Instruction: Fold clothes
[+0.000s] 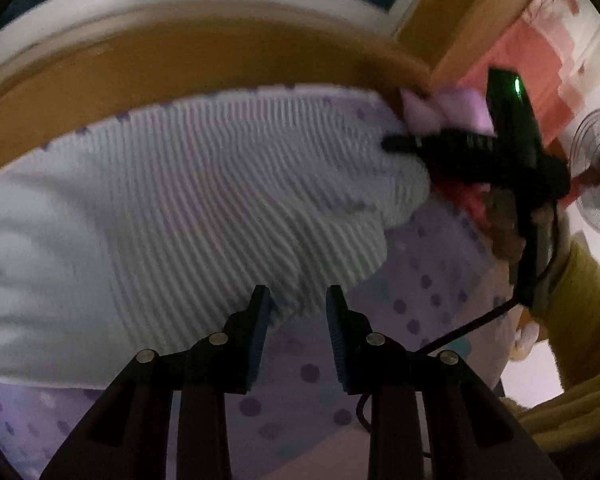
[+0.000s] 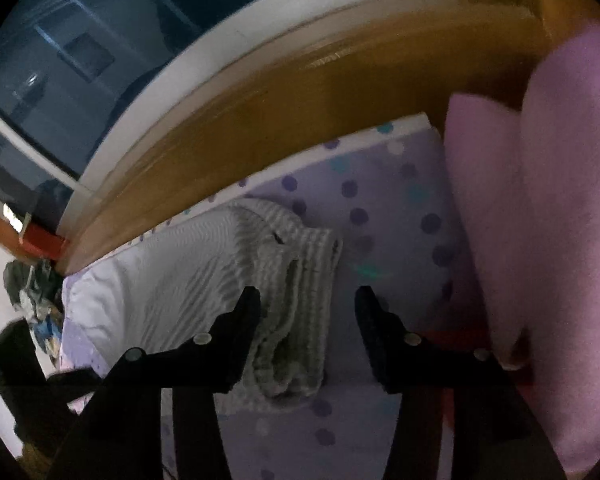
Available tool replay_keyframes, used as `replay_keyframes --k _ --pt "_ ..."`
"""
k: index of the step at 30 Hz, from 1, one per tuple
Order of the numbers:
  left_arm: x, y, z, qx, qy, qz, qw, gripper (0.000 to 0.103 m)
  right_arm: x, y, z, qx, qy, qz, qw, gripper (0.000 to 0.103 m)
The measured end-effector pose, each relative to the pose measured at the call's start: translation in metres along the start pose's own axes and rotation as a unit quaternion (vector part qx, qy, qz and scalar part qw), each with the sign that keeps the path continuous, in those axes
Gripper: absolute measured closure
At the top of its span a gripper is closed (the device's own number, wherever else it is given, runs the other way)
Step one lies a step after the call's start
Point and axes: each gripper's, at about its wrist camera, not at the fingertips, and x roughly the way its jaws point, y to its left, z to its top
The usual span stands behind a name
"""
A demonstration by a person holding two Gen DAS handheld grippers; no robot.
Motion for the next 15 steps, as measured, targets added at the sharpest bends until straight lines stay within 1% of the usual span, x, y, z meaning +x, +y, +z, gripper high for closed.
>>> replay_keyframes --k 2,5,6,8,9,12,13,15 --pt "0.003 0.0 -0.004 0.001 0.001 0.007 1.0 0.075 -0.002 0.002 0.002 0.01 -0.013 0.006 1.0 0.053" --pt "0.005 0.002 -0.005 -0.008 -0.001 0.004 1.0 0.075 -0.012 0.016 0.002 -0.03 -0.049 -0.002 0.998 0.053" --pt "0.005 0.002 -0.005 -0.01 -0.001 0.004 0.9999 0.075 -0.013 0.021 0.002 -0.046 -0.054 -0.008 0.997 0.053" --pt "0.006 0.003 -0.005 -0.013 -0.001 0.003 0.9999 0.075 0.001 0.026 0.005 -0.082 -0.048 -0.025 0.995 0.053" --pt "0.006 0.002 -0.005 -0.013 -0.002 0.004 0.9999 0.074 0.005 0.027 0.0 -0.094 -0.045 -0.033 0.994 0.054" --pt "0.007 0.002 -0.006 -0.014 -0.004 0.005 0.9999 0.074 0.015 0.035 -0.006 -0.131 -0.051 -0.061 0.988 0.06" --pt "0.004 0.002 -0.007 -0.015 -0.005 0.004 0.9999 0.074 0.016 0.037 -0.007 -0.141 -0.056 -0.069 0.986 0.065" --pt "0.005 0.004 -0.008 -0.019 -0.006 0.002 0.9998 0.074 0.016 0.038 -0.008 -0.153 -0.065 -0.083 0.983 0.07"
